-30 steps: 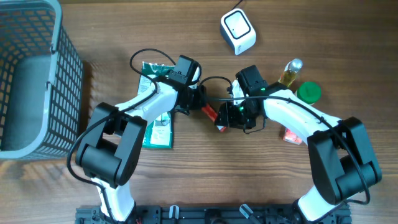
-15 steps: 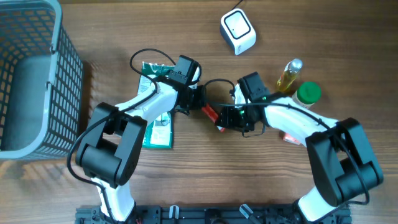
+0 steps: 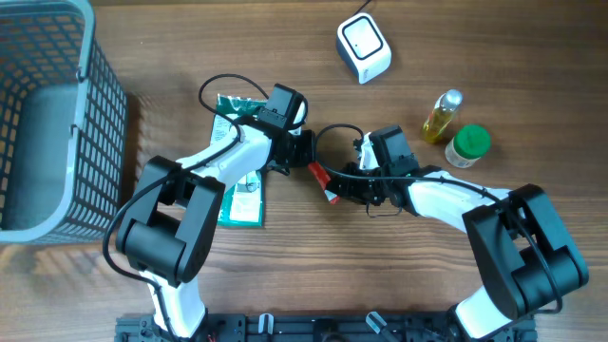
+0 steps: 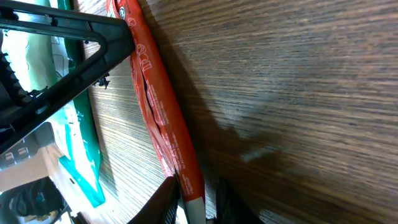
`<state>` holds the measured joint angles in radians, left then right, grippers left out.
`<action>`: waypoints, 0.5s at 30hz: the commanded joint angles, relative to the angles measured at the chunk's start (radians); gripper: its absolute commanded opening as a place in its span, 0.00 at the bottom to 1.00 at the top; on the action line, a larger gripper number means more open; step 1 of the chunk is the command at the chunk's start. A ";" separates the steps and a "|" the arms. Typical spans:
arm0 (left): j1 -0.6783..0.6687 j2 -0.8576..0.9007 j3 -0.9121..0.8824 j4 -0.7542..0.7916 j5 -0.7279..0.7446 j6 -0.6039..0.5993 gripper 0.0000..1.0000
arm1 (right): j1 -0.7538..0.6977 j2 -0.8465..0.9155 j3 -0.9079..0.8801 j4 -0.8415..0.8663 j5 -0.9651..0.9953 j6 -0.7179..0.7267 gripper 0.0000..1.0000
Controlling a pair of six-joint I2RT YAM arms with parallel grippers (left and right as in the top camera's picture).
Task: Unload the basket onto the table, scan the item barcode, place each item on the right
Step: 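Open the left gripper off the red stick and retract it left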
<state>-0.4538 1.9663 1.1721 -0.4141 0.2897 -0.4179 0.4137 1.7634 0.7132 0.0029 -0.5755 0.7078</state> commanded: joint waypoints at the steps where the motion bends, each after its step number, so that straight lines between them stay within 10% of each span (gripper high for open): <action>1: -0.014 0.093 -0.043 -0.019 -0.056 -0.010 0.04 | 0.004 0.021 -0.019 0.008 0.028 0.009 0.22; 6: -0.014 0.093 -0.043 -0.019 -0.056 -0.010 0.04 | 0.004 0.021 -0.019 0.016 0.028 -0.019 0.04; 15: -0.014 0.093 -0.043 -0.020 -0.056 -0.010 0.04 | 0.004 0.021 -0.019 0.014 0.054 -0.078 0.04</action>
<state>-0.4553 1.9667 1.1721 -0.4141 0.2886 -0.4179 0.4160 1.7634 0.7074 0.0235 -0.5682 0.6682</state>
